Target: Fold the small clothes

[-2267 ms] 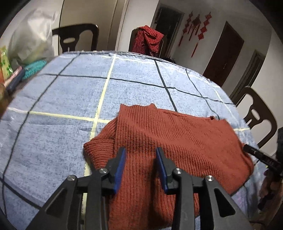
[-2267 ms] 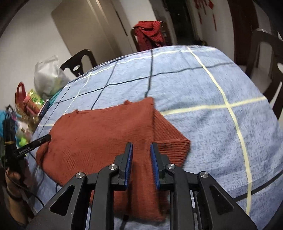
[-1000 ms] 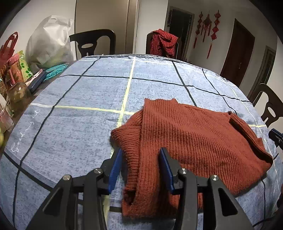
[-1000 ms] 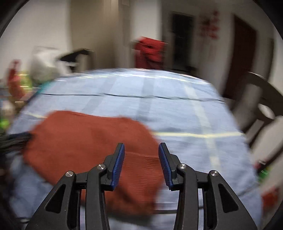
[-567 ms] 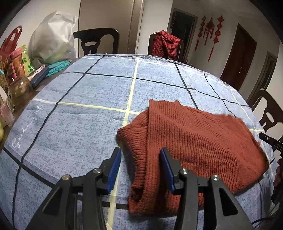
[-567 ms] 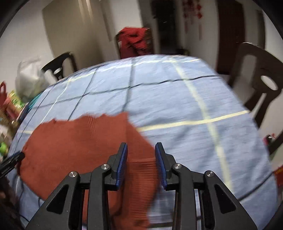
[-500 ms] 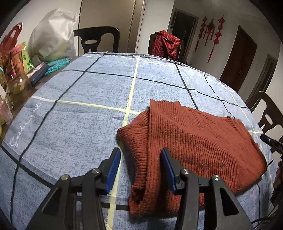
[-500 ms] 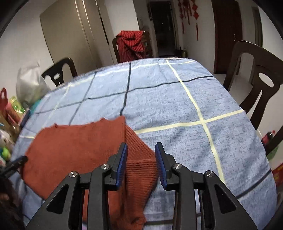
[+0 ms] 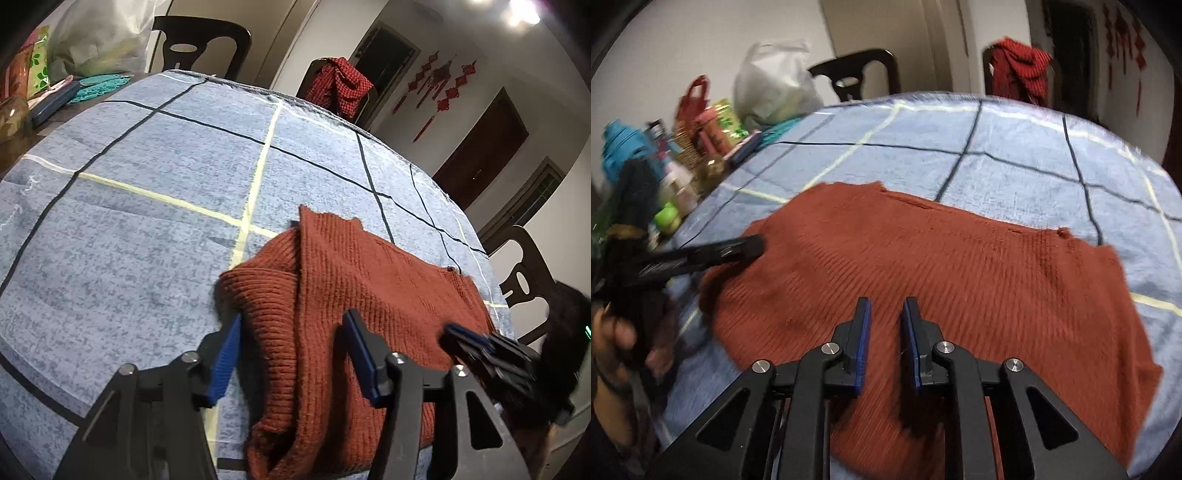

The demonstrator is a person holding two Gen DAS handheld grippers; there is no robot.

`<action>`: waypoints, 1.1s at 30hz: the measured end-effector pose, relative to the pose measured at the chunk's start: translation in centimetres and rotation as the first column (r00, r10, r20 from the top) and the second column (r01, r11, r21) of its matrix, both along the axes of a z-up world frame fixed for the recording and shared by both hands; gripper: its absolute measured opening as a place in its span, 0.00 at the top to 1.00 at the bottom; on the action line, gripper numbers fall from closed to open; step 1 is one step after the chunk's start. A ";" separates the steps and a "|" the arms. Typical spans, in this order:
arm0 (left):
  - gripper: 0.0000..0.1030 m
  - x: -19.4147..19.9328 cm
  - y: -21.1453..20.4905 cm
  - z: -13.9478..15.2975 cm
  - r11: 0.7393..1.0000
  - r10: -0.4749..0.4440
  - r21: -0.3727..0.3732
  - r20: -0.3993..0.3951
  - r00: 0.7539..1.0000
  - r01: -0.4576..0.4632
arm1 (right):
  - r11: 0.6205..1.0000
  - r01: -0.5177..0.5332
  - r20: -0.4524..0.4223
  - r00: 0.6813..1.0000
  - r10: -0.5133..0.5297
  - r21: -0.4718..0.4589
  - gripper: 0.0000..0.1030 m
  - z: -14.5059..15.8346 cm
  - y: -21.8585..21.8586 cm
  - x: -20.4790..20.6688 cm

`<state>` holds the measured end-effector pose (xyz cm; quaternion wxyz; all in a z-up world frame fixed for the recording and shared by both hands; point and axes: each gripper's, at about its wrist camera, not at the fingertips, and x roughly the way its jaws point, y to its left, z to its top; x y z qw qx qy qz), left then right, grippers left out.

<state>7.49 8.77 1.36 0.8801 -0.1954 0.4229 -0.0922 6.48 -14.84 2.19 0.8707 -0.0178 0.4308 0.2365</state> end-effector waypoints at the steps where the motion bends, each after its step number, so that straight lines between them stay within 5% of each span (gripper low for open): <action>1: 0.42 0.1 -0.1 0.0 1.000 0.000 -0.005 0.002 1.000 0.000 | 1.000 0.010 -0.007 1.000 -0.010 0.019 0.86 -0.1 -0.3 0.3; 5: 0.42 0.3 -0.1 -0.1 1.000 0.000 -0.026 0.002 1.000 0.000 | 0.999 0.034 -0.013 0.999 -0.033 0.037 0.86 0.7 -0.6 1.2; 12: 0.41 0.1 0.8 -0.3 0.993 -0.009 -0.118 0.003 1.000 0.009 | 0.998 -0.023 -0.024 0.999 0.024 0.056 0.86 0.7 -0.5 -3.4; 22: 0.42 -1.0 1.1 -1.2 0.959 -0.041 -0.281 -0.003 0.999 0.038 | 0.995 -0.008 -0.065 0.998 0.014 0.099 0.86 0.0 -1.8 -5.4; 27: 0.42 -1.5 0.3 -1.1 0.966 -0.064 -0.252 0.015 0.998 0.066 | 0.994 -0.006 -0.063 0.998 0.013 0.108 0.86 -0.1 -2.5 -5.4; 28: 0.44 -1.5 0.0 -0.9 0.967 -0.073 -0.242 0.020 0.997 0.076 | 0.993 0.000 -0.073 0.997 0.008 0.122 0.86 -0.2 -2.8 -5.3; 31: 0.73 -1.1 -0.6 -0.4 0.962 -0.113 -0.245 0.027 0.993 0.116 | 0.991 0.015 -0.050 0.999 -0.008 0.135 0.86 0.5 -3.5 -5.5; 33: 0.74 -0.8 -0.9 0.3 0.957 -0.130 -0.256 0.041 0.991 0.136 | 0.991 0.033 -0.028 0.999 -0.030 0.129 0.86 1.1 -4.3 -5.7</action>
